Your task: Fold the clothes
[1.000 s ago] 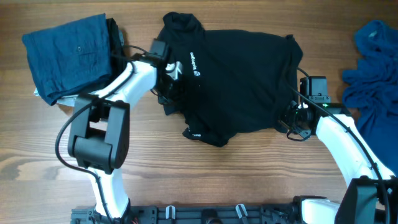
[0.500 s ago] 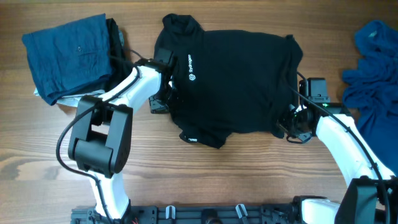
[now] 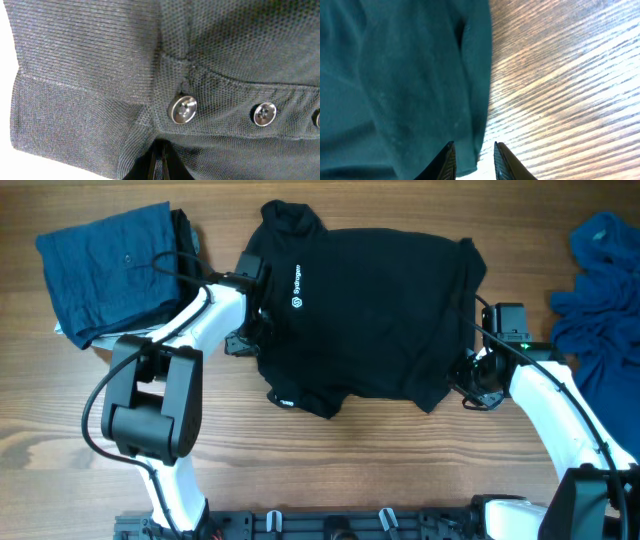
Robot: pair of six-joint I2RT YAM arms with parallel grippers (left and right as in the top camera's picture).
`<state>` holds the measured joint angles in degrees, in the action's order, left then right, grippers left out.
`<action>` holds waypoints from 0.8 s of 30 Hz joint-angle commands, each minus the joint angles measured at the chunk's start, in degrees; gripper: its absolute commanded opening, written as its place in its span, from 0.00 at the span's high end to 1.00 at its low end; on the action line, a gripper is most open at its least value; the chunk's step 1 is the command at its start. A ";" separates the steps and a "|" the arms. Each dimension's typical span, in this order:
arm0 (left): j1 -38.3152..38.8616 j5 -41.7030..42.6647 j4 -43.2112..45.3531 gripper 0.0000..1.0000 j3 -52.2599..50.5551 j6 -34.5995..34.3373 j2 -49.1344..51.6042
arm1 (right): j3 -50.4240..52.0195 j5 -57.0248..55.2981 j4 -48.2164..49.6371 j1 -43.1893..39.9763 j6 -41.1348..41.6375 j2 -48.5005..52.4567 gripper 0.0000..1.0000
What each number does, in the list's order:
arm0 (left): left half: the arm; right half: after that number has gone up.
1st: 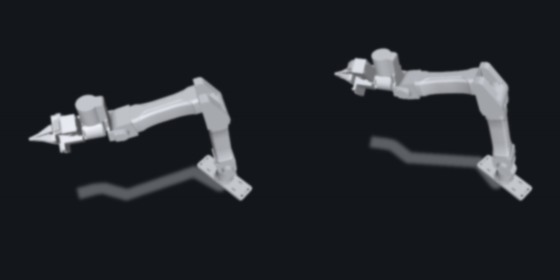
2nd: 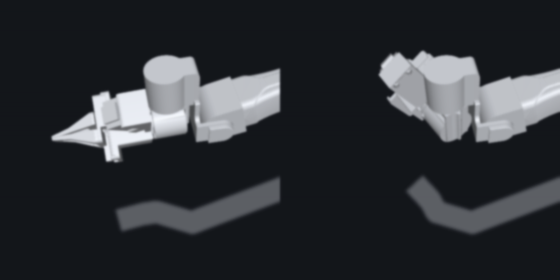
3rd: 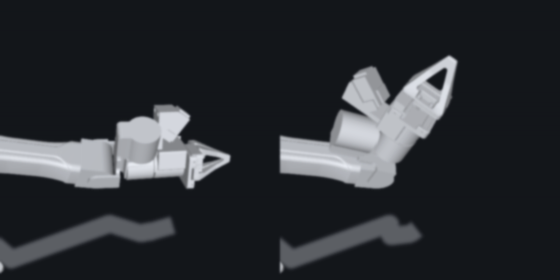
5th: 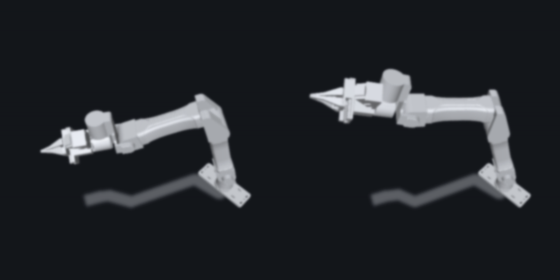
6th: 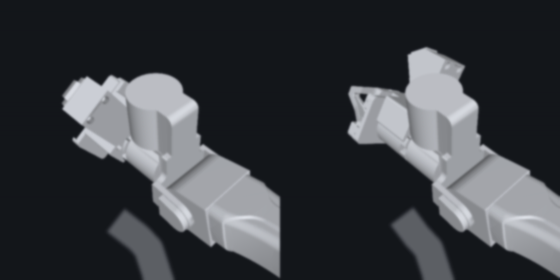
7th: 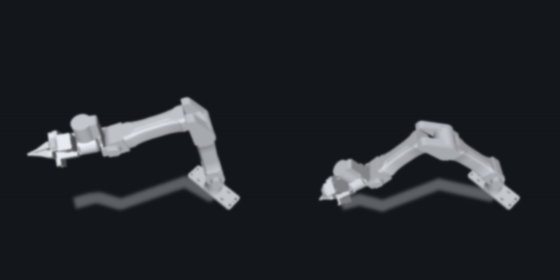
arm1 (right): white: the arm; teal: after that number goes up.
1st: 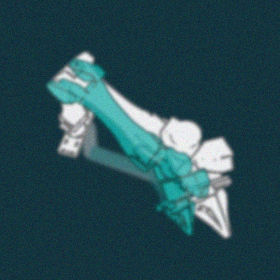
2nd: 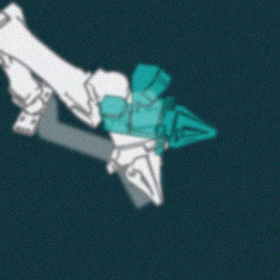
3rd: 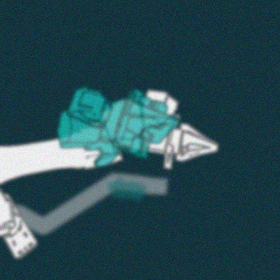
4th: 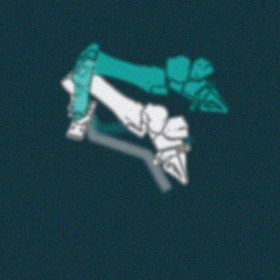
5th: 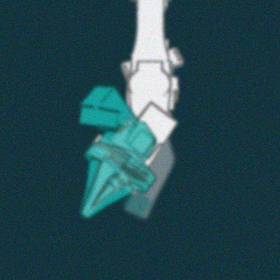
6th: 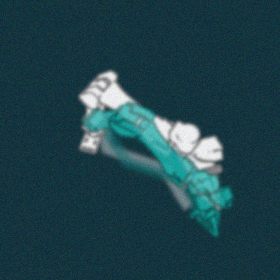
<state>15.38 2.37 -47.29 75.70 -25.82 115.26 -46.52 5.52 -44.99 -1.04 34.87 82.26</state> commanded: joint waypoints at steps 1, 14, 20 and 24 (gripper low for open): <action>-2.36 -7.56 0.20 0.94 -2.62 -0.35 2.84 | 2.95 3.21 2.16 -0.15 2.82 0.00 0.73; -1.99 -7.15 0.20 0.94 -2.62 -0.35 2.84 | 8.74 9.44 9.94 -0.11 8.85 2.19 0.45; -1.99 -6.91 0.13 0.93 -2.62 -0.33 2.84 | 8.72 9.16 13.11 -0.11 9.22 2.29 0.65; -1.99 -6.93 0.13 0.92 -2.62 -0.33 2.84 | 8.74 7.39 13.29 -0.11 9.18 2.29 0.91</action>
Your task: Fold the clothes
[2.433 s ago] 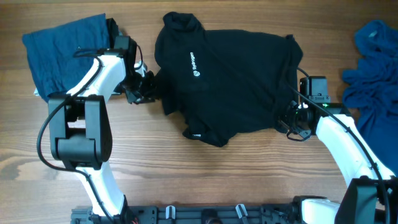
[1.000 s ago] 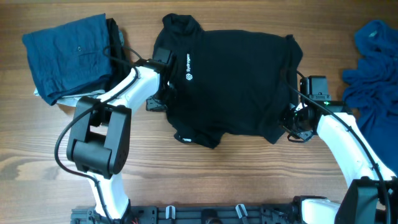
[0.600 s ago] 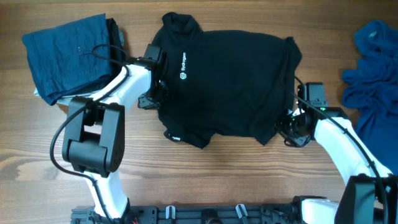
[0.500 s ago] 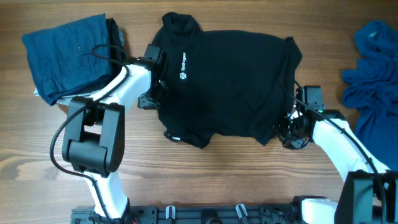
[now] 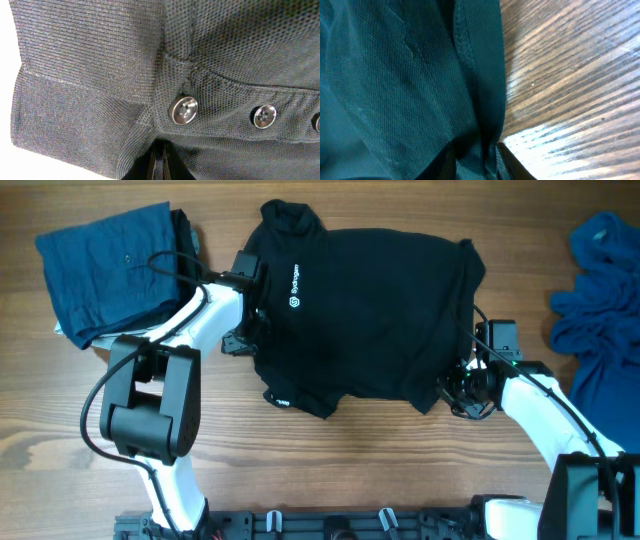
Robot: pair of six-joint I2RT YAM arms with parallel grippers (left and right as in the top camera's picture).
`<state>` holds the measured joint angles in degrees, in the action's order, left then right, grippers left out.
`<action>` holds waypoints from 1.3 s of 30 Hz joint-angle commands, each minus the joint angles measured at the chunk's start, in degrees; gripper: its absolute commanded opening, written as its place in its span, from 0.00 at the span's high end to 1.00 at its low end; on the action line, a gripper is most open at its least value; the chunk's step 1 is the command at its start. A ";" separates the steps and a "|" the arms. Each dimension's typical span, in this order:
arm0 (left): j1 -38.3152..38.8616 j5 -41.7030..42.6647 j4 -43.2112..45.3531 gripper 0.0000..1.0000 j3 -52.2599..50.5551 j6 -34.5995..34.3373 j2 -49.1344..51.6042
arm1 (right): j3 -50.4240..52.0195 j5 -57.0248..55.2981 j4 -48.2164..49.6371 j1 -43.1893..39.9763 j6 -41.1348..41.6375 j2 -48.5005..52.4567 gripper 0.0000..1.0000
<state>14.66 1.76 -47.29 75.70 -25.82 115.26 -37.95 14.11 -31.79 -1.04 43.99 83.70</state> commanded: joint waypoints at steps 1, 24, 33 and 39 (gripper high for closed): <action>-1.27 -6.32 0.13 0.92 -2.62 -0.33 2.84 | 0.15 -1.66 -0.02 -0.11 0.00 0.85 0.96; -1.33 -7.50 -0.74 0.94 -2.62 -0.11 2.84 | 0.11 -18.91 12.92 -16.85 -16.57 0.96 0.96; -1.33 -8.46 -3.39 0.96 -2.62 -0.04 2.84 | 0.11 -28.30 8.26 -17.00 -16.09 1.22 0.96; -1.33 -12.35 -5.51 0.96 -2.62 -1.90 2.84 | -2.49 -36.09 7.04 -17.05 -17.03 1.20 0.95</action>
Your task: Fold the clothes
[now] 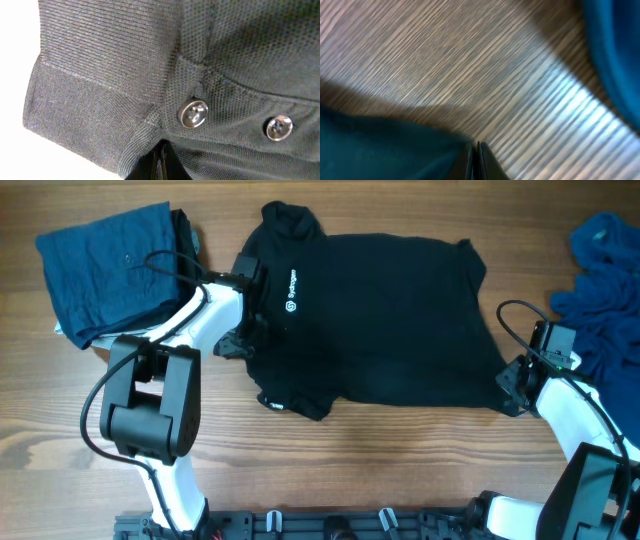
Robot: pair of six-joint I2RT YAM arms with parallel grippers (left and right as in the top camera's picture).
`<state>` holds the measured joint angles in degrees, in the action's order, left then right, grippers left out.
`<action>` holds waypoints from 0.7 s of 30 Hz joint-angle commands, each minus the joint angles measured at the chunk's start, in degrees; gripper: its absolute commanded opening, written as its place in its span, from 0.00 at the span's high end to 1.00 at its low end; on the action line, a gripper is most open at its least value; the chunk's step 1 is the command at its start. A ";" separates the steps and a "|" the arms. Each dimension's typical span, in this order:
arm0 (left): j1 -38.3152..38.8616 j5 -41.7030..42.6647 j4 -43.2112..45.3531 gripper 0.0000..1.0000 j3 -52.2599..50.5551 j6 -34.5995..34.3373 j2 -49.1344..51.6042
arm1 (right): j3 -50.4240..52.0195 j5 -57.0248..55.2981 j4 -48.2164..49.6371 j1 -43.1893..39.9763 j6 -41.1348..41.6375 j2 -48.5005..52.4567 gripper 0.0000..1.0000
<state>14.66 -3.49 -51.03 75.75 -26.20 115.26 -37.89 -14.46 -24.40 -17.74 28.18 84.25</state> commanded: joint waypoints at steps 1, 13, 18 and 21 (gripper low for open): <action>-1.33 -7.10 -1.77 0.96 -2.67 -1.53 2.84 | -3.74 -7.52 -0.59 -0.35 -1.22 0.66 0.95; -1.27 -2.99 -4.24 0.96 6.73 -1.25 -8.07 | -17.86 17.07 -0.72 -0.35 -16.44 0.66 0.68; -2.36 -2.99 -9.75 0.78 9.25 -5.18 -20.28 | -18.93 17.14 0.37 -0.35 -17.53 0.68 0.55; -4.70 -1.53 -12.74 0.69 9.22 -7.74 -22.62 | -18.86 17.16 0.66 -0.35 -17.53 0.68 0.00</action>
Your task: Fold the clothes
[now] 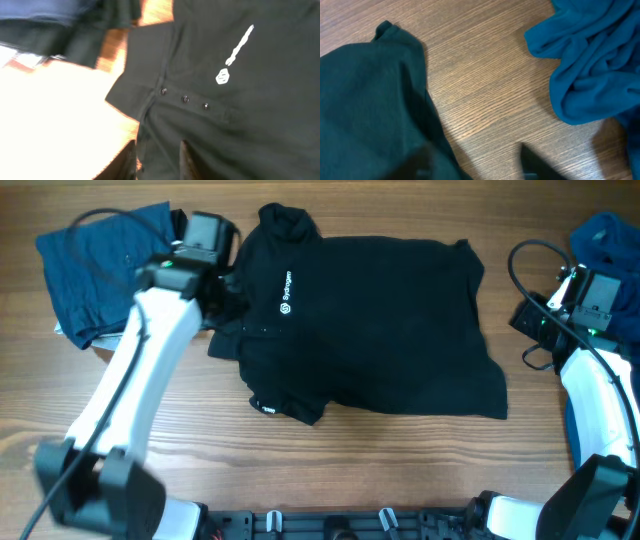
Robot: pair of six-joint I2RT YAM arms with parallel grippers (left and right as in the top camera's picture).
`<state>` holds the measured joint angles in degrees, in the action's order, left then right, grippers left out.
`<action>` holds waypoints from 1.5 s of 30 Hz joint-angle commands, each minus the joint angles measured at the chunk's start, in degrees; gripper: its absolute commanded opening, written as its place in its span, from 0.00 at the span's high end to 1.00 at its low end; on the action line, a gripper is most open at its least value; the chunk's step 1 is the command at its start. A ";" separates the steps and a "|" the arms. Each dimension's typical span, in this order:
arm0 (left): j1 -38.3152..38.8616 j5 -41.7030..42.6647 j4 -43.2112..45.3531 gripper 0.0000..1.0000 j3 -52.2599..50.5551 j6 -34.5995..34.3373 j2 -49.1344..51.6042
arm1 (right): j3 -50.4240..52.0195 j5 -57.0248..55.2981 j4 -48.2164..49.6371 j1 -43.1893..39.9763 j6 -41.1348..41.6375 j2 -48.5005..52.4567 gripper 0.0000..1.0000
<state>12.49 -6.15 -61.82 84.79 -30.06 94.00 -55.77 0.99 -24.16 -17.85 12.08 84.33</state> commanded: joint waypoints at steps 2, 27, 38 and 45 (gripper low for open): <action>-3.48 3.58 -3.10 0.80 -0.39 -3.82 -0.63 | -0.96 1.75 0.37 -0.24 -1.36 0.59 0.00; 4.02 17.27 10.86 0.96 -27.04 -5.81 2.40 | -0.96 1.90 0.15 -0.24 -1.42 0.59 0.00; 4.00 18.88 15.69 0.96 -36.94 -6.91 2.47 | -0.96 1.90 0.15 -0.24 -1.44 0.59 0.00; 1.57 9.68 5.49 0.96 -37.86 -11.30 2.43 | -0.96 1.90 0.15 -0.24 -1.42 0.59 0.00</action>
<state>16.12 8.56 -54.08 48.12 -38.22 96.33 -55.77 1.96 -24.14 -17.85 11.60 84.33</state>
